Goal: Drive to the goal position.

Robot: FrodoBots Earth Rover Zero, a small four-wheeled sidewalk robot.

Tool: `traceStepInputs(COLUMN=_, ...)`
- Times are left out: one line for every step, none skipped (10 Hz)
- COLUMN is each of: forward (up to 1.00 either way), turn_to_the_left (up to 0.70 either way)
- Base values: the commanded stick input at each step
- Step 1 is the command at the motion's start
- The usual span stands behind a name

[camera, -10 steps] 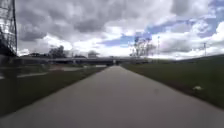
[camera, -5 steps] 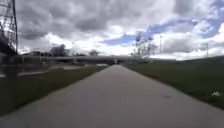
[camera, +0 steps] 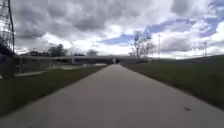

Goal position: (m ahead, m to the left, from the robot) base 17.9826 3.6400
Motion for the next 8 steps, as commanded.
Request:
traceStepInputs(forward=1.00, turn_to_the_left=0.00)
traceStepInputs(forward=1.00, turn_to_the_left=0.00)
traceStepInputs(forward=1.00, turn_to_the_left=0.00)
traceStepInputs(forward=1.00, turn_to_the_left=0.00)
traceStepInputs(forward=1.00, turn_to_the_left=-0.10)
traceStepInputs(forward=1.00, turn_to_the_left=-0.40)
traceStepInputs(forward=1.00, turn_to_the_left=-0.36)
traceStepInputs(forward=1.00, turn_to_the_left=-0.24)
